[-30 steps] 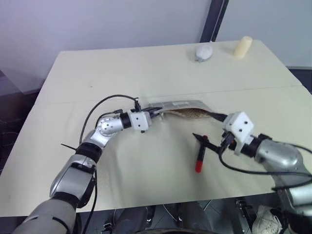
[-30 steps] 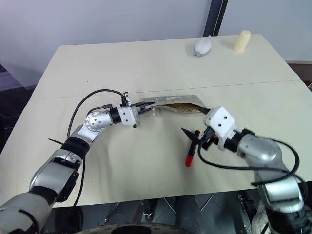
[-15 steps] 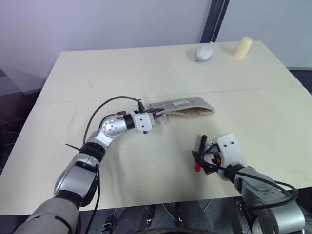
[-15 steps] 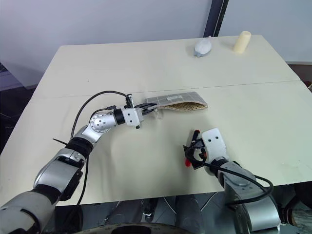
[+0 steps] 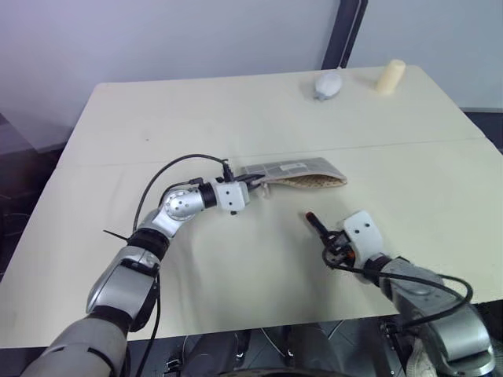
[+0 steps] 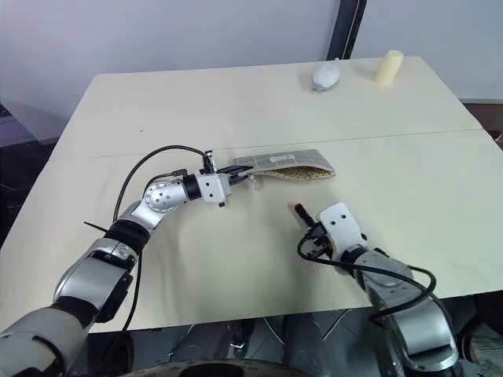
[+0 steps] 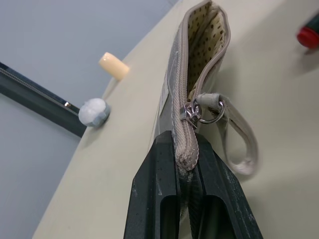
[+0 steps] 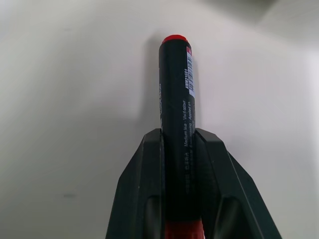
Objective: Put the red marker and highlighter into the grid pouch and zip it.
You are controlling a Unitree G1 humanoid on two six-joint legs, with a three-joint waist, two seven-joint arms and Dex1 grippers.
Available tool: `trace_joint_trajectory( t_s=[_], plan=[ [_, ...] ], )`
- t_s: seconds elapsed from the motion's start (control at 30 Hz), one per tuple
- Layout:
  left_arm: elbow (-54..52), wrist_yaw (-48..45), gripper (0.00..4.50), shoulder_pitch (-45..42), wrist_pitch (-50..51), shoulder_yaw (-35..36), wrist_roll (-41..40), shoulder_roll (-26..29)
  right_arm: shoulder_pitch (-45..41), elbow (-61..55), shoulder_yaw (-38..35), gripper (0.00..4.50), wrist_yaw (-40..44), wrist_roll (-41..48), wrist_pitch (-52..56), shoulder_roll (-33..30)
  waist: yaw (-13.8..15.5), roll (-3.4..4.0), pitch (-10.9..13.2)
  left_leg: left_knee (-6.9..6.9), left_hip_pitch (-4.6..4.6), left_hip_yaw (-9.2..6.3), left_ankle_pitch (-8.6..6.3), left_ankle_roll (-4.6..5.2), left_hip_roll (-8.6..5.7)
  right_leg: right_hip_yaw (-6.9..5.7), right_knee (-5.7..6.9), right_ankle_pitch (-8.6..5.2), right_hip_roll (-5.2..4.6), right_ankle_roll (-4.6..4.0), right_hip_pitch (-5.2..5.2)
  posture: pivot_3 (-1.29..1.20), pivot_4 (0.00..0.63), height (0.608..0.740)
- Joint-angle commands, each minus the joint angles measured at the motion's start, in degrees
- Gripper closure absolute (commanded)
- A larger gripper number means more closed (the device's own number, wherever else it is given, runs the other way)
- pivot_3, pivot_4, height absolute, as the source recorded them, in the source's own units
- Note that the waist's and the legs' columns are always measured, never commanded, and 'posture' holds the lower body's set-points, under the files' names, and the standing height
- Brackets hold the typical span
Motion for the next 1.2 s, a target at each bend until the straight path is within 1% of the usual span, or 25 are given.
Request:
trace_joint_trajectory(
  t_s=[0.03, 0.13, 0.23, 0.33, 0.53, 0.67, 0.77, 0.83, 0.93, 1.0, 1.03, 1.1, 1.17, 1.2],
  plan=[
    [-1.2, 0.8, 4.50, -0.5, -0.7, 0.0, 0.1, -0.1, -2.8, 0.2, -2.2, 4.21, 4.6, 0.0, -8.2, -3.5, 0.0, -0.01, 0.0, -0.02, 0.00, 0.00, 0.00, 0.00, 0.00, 0.00, 0.00, 0.00, 0.00, 0.00, 0.00, 0.00, 0.150, 0.739],
    [-1.0, 0.3, 4.50, -0.6, -1.2, -0.3, 0.0, -0.4, -5.4, 3.0, -3.2, 4.21, 4.9, -0.8, -10.9, -4.7, 0.0, -0.02, 0.0, -0.01, 0.00, -0.03, 0.00, 0.00, 0.01, -0.02, -0.01, 0.00, 0.00, 0.00, 0.02, 0.00, 0.150, 0.739],
    [-1.2, 0.0, 4.50, -0.6, -1.3, -0.2, -0.3, -0.7, -6.2, 5.6, -0.9, 4.21, 5.7, -3.9, -14.0, -6.7, 0.2, -0.03, 0.0, 0.00, 0.00, -0.03, 0.00, 0.00, 0.00, -0.01, -0.01, 0.00, -0.01, 0.00, 0.02, 0.00, 0.150, 0.739],
    [-1.9, -0.8, 4.50, -0.5, -1.2, 0.3, -2.0, -1.2, -7.7, 8.5, 0.3, 4.21, 5.7, -6.0, -15.6, -7.3, 0.1, -0.03, 0.0, -0.01, -0.01, -0.02, 0.00, 0.00, 0.00, -0.02, -0.01, 0.00, -0.02, 0.00, 0.02, 0.00, 0.150, 0.739],
    [-3.7, -4.5, 4.50, -0.1, -3.4, -0.5, -4.0, -1.3, -14.1, 14.5, 5.3, 4.21, 7.3, -10.5, -20.7, -7.8, -0.1, -0.03, 0.0, -0.01, -0.01, -0.01, 0.00, 0.00, 0.00, -0.01, 0.00, 0.00, -0.01, 0.00, 0.00, 0.00, 0.150, 0.739],
    [-3.9, -5.9, 4.50, -0.5, -3.3, -0.4, -4.5, -1.3, -19.0, 19.4, 10.5, 4.21, 10.1, -16.5, -28.1, -10.2, 0.0, -0.03, 0.0, -0.02, -0.02, -0.02, 0.00, 0.00, 0.00, -0.01, 0.00, 0.00, -0.01, 0.00, -0.02, 0.00, 0.150, 0.739],
    [-4.2, -7.1, 4.50, -1.0, -2.8, -0.3, -5.5, -2.0, -22.9, 24.2, 15.8, 4.21, 12.8, -21.7, -36.5, -11.6, 0.0, -0.04, 0.0, 0.00, -0.02, -0.02, 0.01, -0.01, -0.01, -0.02, -0.03, 0.00, -0.02, 0.00, 0.01, 0.00, 0.150, 0.739],
    [-4.4, -8.1, 4.50, -1.2, -2.9, -0.6, -5.9, -2.3, -25.7, 27.5, 18.5, 4.21, 14.3, -24.7, -41.2, -11.8, 0.0, -0.03, 0.0, 0.01, -0.02, 0.02, 0.14, -0.24, -0.01, -0.01, -0.03, 0.00, -0.02, 0.00, 0.01, 0.00, 0.150, 0.739],
    [-5.0, -9.3, 4.50, -1.4, -2.3, -0.3, -6.7, -2.6, -29.1, 32.4, 20.0, 4.21, 14.2, -27.9, -47.2, -10.9, 0.0, -0.04, 0.0, 0.00, -0.03, 0.02, 0.16, -0.27, -0.01, -0.01, -0.02, 0.00, -0.02, 0.00, 0.00, 0.00, 0.150, 0.739],
    [-5.1, -9.9, 4.50, -1.2, -2.0, 0.1, -7.3, -2.4, -29.7, 34.5, 20.2, 4.21, 13.6, -29.4, -51.5, -11.0, 0.0, -0.04, 0.0, 0.00, -0.03, 0.01, 0.17, -0.28, -0.01, -0.01, -0.03, 0.00, -0.02, 0.00, 0.00, 0.00, 0.150, 0.739],
    [-5.2, -10.2, 4.50, -1.0, -1.8, 0.2, -7.6, -2.2, -29.2, 35.0, 19.5, 4.21, 14.1, -28.5, -52.8, -10.9, 0.0, -0.04, 0.0, -0.01, -0.03, 0.00, 0.17, -0.28, -0.01, -0.01, -0.02, 0.00, -0.02, 0.00, -0.01, 0.00, 0.150, 0.739],
    [-5.4, -10.6, 4.50, -0.5, -1.2, 0.5, -8.0, -1.9, -27.6, 35.1, 17.3, 3.15, 14.3, -26.7, -54.7, -11.0, 0.0, -0.04, 0.0, -0.03, -0.03, 0.00, 0.17, -0.29, -0.01, 0.00, -0.03, 0.00, -0.02, -0.01, -0.01, 0.00, 0.150, 0.739],
    [-5.5, -10.7, 4.50, 0.0, -0.5, 0.7, -8.2, -1.7, -25.9, 34.6, 15.4, 2.31, 14.7, -25.3, -57.7, -11.9, 0.1, -0.04, 0.0, -0.03, -0.03, -0.01, 0.17, -0.29, -0.01, 0.00, -0.05, 0.00, -0.01, -0.01, 0.00, 0.00, 0.150, 0.739],
    [-5.6, -10.7, 4.50, 0.3, -0.1, 0.7, -8.3, -1.7, -25.2, 34.1, 14.4, 1.74, 14.8, -24.6, -58.5, -12.0, 0.0, -0.04, 0.0, -0.03, -0.03, 0.00, 0.17, -0.29, -0.02, 0.01, -0.06, 0.00, -0.01, -0.01, 0.00, 0.00, 0.150, 0.739]
  ],
)
